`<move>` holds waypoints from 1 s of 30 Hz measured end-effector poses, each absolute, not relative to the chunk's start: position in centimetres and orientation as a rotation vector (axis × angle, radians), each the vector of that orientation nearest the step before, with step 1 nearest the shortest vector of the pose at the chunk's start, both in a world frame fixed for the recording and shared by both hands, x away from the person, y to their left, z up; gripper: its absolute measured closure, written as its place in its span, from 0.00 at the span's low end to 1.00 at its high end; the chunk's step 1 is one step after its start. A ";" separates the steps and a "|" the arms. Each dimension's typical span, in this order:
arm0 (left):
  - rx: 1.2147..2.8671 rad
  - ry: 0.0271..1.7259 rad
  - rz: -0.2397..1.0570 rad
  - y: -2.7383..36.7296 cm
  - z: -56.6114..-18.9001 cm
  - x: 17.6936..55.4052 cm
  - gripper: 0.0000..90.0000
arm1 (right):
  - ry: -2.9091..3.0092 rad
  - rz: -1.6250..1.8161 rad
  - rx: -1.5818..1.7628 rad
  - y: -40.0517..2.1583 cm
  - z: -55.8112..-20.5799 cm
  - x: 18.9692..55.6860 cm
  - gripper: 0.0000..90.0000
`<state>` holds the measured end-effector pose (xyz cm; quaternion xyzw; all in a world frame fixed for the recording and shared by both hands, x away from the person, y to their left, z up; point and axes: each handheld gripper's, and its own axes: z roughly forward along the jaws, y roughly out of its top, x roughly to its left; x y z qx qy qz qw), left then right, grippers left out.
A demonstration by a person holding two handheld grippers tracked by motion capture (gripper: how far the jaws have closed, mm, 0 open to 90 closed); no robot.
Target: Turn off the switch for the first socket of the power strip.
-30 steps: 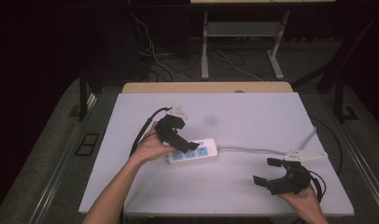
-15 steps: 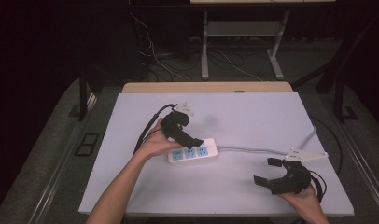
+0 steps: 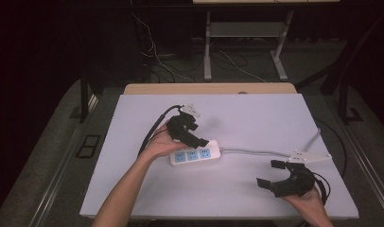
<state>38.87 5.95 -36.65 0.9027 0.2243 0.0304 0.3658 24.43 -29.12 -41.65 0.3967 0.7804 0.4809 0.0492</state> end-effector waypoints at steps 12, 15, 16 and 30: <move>2.331 0.564 0.056 5.5 -37.5 39.3 0.55 | 2.379 1.462 1.202 -29.1 -41.7 24.4 0.01; 2.341 0.563 0.051 5.4 -37.7 39.5 0.63 | 2.372 1.463 1.197 -29.1 -41.6 24.4 0.01; 2.342 0.568 0.045 5.4 -37.9 39.6 0.65 | 2.371 1.463 1.199 -29.1 -41.6 24.4 0.01; 2.364 0.582 -0.015 4.9 -39.4 40.5 0.95 | 2.375 1.462 1.198 -29.2 -41.7 24.4 0.01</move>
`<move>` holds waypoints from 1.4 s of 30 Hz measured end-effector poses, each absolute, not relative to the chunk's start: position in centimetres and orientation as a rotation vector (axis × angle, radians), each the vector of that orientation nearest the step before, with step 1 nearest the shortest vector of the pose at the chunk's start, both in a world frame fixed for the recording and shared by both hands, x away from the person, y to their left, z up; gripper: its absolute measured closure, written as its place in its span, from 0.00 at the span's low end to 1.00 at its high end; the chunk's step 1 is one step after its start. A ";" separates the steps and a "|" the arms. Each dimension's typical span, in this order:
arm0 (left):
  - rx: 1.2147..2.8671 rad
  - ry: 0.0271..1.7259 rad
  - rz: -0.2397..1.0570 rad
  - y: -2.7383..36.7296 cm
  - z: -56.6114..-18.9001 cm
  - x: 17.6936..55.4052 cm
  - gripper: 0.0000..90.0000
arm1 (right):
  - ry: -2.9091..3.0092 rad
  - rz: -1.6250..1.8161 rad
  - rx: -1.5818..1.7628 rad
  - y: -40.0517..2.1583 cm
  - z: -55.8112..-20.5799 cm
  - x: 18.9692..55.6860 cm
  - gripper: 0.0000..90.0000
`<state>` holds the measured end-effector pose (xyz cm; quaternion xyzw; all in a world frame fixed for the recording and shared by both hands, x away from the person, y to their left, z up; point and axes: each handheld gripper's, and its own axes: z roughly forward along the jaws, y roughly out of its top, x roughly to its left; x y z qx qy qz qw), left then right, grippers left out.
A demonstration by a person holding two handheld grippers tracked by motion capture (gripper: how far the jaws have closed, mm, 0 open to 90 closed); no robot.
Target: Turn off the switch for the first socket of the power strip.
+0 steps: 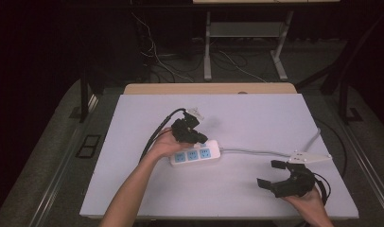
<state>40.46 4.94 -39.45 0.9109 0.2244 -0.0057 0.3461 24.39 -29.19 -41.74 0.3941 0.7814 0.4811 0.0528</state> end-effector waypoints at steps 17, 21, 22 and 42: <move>2.415 0.585 -0.026 4.3 -40.9 40.8 0.99 | 2.378 1.464 1.194 -29.3 -41.8 24.4 0.01; 2.413 0.583 -0.028 4.2 -40.9 40.8 0.99 | 2.377 1.464 1.196 -29.3 -41.8 24.4 0.01; 2.416 0.579 -0.024 4.2 -40.9 40.8 0.99 | 2.377 1.463 1.197 -29.3 -41.8 24.4 0.01; 2.391 0.600 -0.031 4.0 -41.4 40.8 1.00 | 2.375 1.466 1.185 -29.3 -41.7 24.3 0.01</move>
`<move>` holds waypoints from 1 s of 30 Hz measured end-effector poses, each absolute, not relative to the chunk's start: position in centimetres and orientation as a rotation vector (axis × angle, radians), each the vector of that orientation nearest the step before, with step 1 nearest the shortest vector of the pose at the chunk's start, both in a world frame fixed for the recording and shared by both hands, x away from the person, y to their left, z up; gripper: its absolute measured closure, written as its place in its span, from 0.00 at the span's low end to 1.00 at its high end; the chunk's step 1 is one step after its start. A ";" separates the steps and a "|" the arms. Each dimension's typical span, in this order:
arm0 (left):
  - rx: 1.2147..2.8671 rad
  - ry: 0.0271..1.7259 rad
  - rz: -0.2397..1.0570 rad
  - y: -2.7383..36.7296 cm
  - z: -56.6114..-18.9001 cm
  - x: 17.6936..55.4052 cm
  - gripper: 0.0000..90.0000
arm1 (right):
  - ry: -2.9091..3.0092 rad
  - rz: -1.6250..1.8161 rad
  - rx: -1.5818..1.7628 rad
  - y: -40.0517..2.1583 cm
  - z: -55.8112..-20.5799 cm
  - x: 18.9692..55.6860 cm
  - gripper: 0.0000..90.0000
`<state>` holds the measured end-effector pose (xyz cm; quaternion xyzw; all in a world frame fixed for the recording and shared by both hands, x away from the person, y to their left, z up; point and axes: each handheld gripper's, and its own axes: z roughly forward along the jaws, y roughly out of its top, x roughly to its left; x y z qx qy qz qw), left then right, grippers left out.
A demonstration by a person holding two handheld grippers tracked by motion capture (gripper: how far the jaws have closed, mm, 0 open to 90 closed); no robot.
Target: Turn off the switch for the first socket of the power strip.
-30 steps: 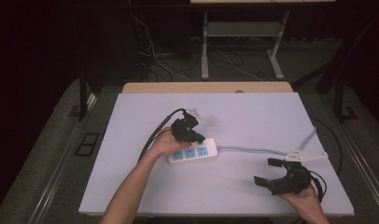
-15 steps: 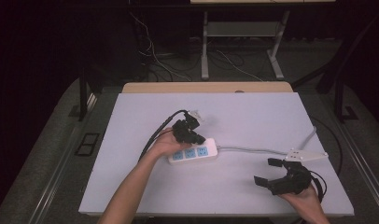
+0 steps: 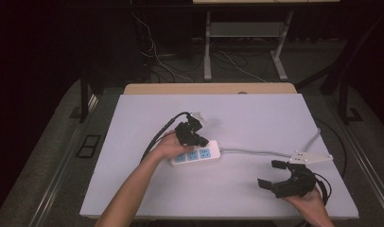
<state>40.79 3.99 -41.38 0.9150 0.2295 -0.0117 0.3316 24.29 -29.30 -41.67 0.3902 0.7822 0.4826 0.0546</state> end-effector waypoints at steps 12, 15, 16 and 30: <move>2.430 0.607 0.001 3.4 -41.0 40.6 0.99 | 2.374 1.467 1.187 -29.3 -41.7 24.3 0.01; 2.432 0.612 0.000 3.4 -41.0 40.6 0.99 | 2.374 1.463 1.189 -29.3 -41.7 24.3 0.01; 2.430 0.612 -0.002 3.4 -41.0 40.7 0.99 | 2.374 1.464 1.190 -29.3 -41.7 24.3 0.01; 2.344 0.617 0.024 5.3 -39.2 40.9 0.99 | 2.365 1.474 1.196 -29.4 -41.7 24.4 0.01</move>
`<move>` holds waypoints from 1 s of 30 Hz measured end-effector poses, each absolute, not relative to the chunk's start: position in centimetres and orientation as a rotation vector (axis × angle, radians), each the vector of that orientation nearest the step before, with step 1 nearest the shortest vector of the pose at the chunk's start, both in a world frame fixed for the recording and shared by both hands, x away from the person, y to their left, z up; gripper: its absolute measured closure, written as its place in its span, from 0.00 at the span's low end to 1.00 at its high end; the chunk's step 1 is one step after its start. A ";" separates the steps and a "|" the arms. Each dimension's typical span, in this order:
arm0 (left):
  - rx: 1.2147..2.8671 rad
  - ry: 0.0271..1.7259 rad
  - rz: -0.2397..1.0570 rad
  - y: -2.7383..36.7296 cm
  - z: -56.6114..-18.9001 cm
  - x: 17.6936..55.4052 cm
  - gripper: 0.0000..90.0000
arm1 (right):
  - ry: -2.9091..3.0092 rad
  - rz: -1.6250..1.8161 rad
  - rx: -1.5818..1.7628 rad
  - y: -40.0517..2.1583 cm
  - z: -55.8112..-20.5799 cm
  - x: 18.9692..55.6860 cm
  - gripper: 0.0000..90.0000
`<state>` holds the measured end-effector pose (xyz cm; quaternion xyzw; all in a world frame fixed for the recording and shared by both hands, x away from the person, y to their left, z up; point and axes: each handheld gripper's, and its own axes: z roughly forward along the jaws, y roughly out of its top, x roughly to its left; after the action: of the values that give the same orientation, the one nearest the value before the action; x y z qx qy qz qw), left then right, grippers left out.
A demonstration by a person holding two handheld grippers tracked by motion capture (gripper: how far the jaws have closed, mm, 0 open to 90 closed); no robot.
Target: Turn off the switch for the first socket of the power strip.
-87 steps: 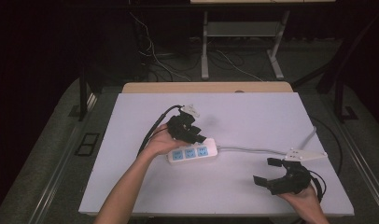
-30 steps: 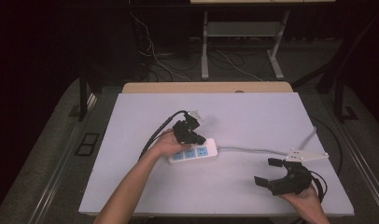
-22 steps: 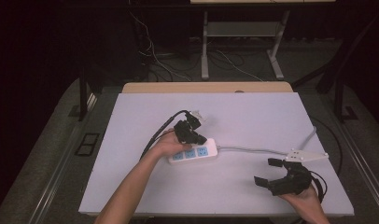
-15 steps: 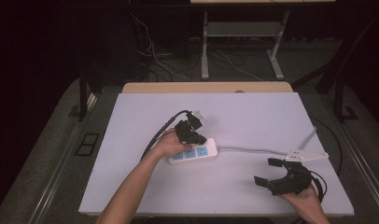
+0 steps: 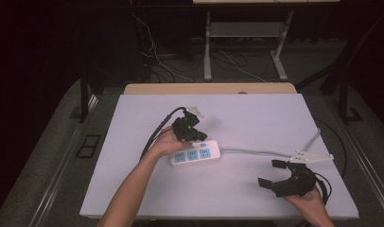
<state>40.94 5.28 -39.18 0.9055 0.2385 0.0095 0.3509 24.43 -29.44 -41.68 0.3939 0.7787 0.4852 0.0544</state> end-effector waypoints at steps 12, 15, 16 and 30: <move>2.293 0.633 0.075 7.5 -37.3 40.0 0.99 | 2.364 1.475 1.199 -29.4 -41.7 24.4 0.01; 2.285 0.638 0.084 8.1 -36.8 39.5 0.98 | 2.361 1.477 1.198 -29.4 -41.6 24.4 0.01; 2.284 0.634 0.088 8.3 -36.7 39.3 0.96 | 2.360 1.478 1.197 -29.4 -41.6 24.4 0.01; 2.196 0.693 0.114 12.3 -35.7 36.8 0.84 | 2.359 1.481 1.199 -29.2 -41.6 24.4 0.01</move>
<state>36.84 12.28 -35.75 0.8705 0.2747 0.0450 0.4060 24.36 -29.21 -41.63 0.3947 0.7768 0.4876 0.0549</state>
